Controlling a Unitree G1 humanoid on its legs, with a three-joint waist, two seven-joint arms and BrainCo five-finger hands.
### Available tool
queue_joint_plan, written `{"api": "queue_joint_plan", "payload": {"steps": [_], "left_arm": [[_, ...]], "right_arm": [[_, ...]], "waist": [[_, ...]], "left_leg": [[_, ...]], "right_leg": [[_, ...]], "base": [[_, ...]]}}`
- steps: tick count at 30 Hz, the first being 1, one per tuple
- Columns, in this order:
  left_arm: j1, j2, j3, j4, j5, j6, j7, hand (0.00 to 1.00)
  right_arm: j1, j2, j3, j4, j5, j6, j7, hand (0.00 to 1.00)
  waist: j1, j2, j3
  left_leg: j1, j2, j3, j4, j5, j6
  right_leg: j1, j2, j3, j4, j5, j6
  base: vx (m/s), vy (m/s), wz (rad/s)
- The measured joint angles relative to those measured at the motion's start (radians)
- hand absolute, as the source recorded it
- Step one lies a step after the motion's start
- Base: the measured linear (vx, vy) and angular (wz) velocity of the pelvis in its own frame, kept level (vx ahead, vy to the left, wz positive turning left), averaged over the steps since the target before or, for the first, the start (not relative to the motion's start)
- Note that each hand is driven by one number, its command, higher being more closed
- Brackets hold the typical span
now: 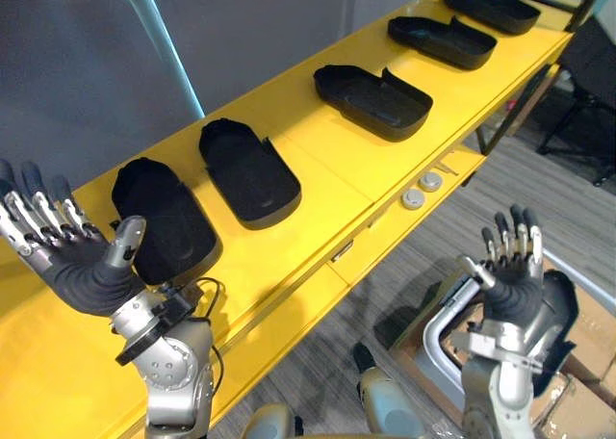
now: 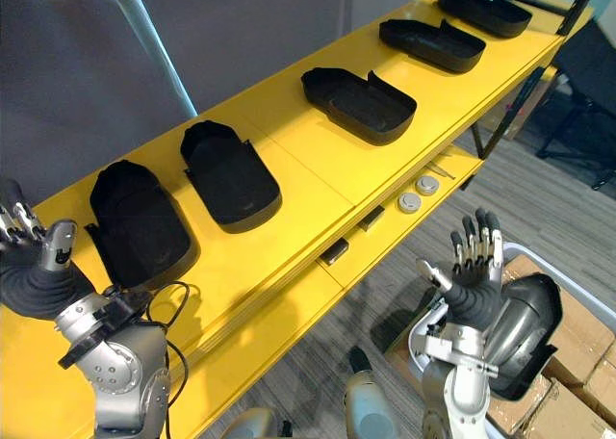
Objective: Walk over and take plastic housings, then place them on the shelf
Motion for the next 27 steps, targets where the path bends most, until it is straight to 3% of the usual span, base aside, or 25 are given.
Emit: {"api": "queue_joint_plan", "payload": {"steps": [1,2,3,6,9,10,11,13,15,16,17,18,19,21,24,27], "left_arm": [[0.012,0.004,0.007,0.001,0.013,0.007,0.01,0.0],[0.033,0.004,0.024,0.001,0.017,0.01,0.024,0.0],[0.041,0.005,0.041,0.001,0.016,0.009,0.023,0.0],[0.033,0.004,0.048,0.001,0.015,0.01,0.012,0.0],[0.04,0.004,0.05,0.002,0.002,0.02,-0.029,0.0],[0.042,0.004,0.053,0.002,-0.006,0.021,-0.033,0.0],[0.044,0.004,0.057,0.014,-0.032,0.024,-0.051,0.0],[0.044,0.004,0.054,0.046,-0.07,0.025,-0.069,0.0],[0.043,0.001,0.054,0.076,-0.103,0.024,-0.066,0.0],[0.042,0.001,0.051,0.079,-0.103,0.023,-0.06,0.0],[0.042,-0.01,0.048,0.082,-0.102,0.021,-0.053,0.0],[0.044,-0.051,0.039,0.082,-0.098,0.021,-0.041,0.0],[0.044,-0.1,0.024,0.082,-0.095,0.022,-0.033,0.0],[0.058,-0.144,-0.005,0.082,-0.118,0.023,-0.047,0.0],[0.082,-0.146,-0.017,0.081,-0.137,0.017,-0.075,0.0],[0.082,-0.14,-0.039,0.104,-0.155,0.02,-0.131,0.0]], "right_arm": [[0.006,0.003,0.01,0.0,0.0,-0.01,0.015,0.0],[0.004,0.0,0.029,0.0,-0.001,-0.027,0.047,0.0],[-0.009,0.001,0.039,-0.001,-0.024,-0.042,0.056,0.0],[-0.068,0.001,0.042,0.009,-0.083,-0.05,-0.003,0.0],[-0.115,0.009,0.065,0.069,-0.13,-0.026,-0.094,0.0],[-0.121,0.011,0.069,0.077,-0.137,-0.017,-0.101,0.0],[-0.124,0.019,0.076,0.096,-0.154,0.0,-0.114,0.0],[-0.105,0.024,0.076,0.11,-0.158,0.019,-0.122,0.0],[-0.077,0.03,0.067,0.115,-0.156,0.027,-0.114,0.0],[-0.059,0.03,0.052,0.114,-0.153,0.026,-0.099,0.0],[-0.057,0.025,0.037,0.115,-0.147,0.027,-0.089,0.0],[-0.06,0.013,-0.002,0.114,-0.146,0.029,-0.079,0.0],[-0.069,-0.006,-0.035,0.114,-0.144,0.033,-0.079,0.0],[-0.065,-0.038,-0.085,0.114,-0.146,0.064,-0.084,0.0],[-0.019,-0.06,-0.148,0.113,-0.095,0.078,-0.088,0.0],[0.01,-0.05,-0.199,0.116,-0.067,0.109,-0.129,0.0]], "waist": [[-0.003,-0.012,-0.001],[-0.001,-0.023,-0.005],[0.008,-0.033,-0.012],[0.012,-0.044,-0.026],[0.024,-0.071,-0.041],[0.024,-0.076,-0.045],[0.027,-0.065,-0.054],[0.025,-0.061,-0.074],[0.016,-0.079,-0.096],[0.014,-0.101,-0.106],[0.014,-0.109,-0.112],[0.015,-0.072,-0.105],[0.011,-0.026,-0.09],[-0.018,0.016,-0.081],[-0.037,0.04,-0.092],[-0.036,0.041,-0.092]], "left_leg": [[-0.003,-0.001,0.022,-0.004,0.01,0.009],[-0.004,0.004,0.066,-0.019,0.03,0.02],[-0.006,0.003,0.099,-0.047,0.058,0.024],[-0.067,0.002,0.122,-0.104,0.134,0.036],[-0.092,0.01,0.154,-0.14,0.18,0.024],[-0.092,0.014,0.159,-0.14,0.182,0.021],[-0.094,0.037,0.181,-0.138,0.189,0.009],[-0.094,0.077,0.208,-0.14,0.204,-0.017],[-0.114,0.116,0.227,-0.122,0.223,-0.051],[-0.143,0.132,0.228,-0.097,0.229,-0.063],[-0.159,0.145,0.224,-0.076,0.23,-0.071],[-0.184,0.189,0.207,-0.062,0.233,-0.092],[-0.187,0.227,0.187,-0.08,0.245,-0.112],[-0.164,0.248,0.153,-0.134,0.284,-0.122],[-0.143,0.242,0.151,-0.159,0.34,-0.091],[-0.129,0.229,0.173,-0.189,0.345,-0.082]], "right_leg": [[0.0,-0.018,-0.062,0.024,-0.026,-0.026],[-0.002,-0.049,-0.156,0.133,-0.117,-0.057],[0.0,-0.088,-0.195,0.242,-0.193,-0.05],[0.037,-0.189,-0.207,0.407,-0.311,-0.056],[0.126,-0.294,-0.209,0.404,-0.313,-0.063],[0.138,-0.307,-0.208,0.401,-0.313,-0.064],[0.162,-0.329,-0.208,0.38,-0.314,-0.065],[0.175,-0.329,-0.211,0.345,-0.316,-0.062],[0.175,-0.321,-0.255,0.275,-0.313,-0.04],[0.172,-0.314,-0.304,0.213,-0.298,-0.012],[0.177,-0.304,-0.328,0.198,-0.328,0.029],[0.176,-0.259,-0.344,0.151,-0.343,0.051],[0.178,-0.212,-0.345,0.116,-0.344,0.039],[0.178,-0.175,-0.348,0.119,-0.344,0.011],[0.174,-0.167,-0.347,0.127,-0.362,-0.022],[0.175,-0.182,-0.357,0.117,-0.367,-0.026]], "base": [[-0.43,0.133,-1.14],[-0.32,0.125,-0.97],[-0.33,0.162,-0.94],[-0.21,0.045,-0.43],[-0.13,-0.098,-0.31],[-0.1,-0.209,-0.53],[-0.07,-0.201,-0.44],[-0.07,-0.297,-0.54],[-0.09,-0.474,-0.48],[-0.1,-0.487,-0.4],[-0.09,-0.49,-0.53],[-0.09,-0.426,-0.59],[-0.08,-0.378,-0.56],[-0.07,-0.281,-0.18],[-0.06,-0.215,-0.1],[-0.12,-0.02,0.06]]}}
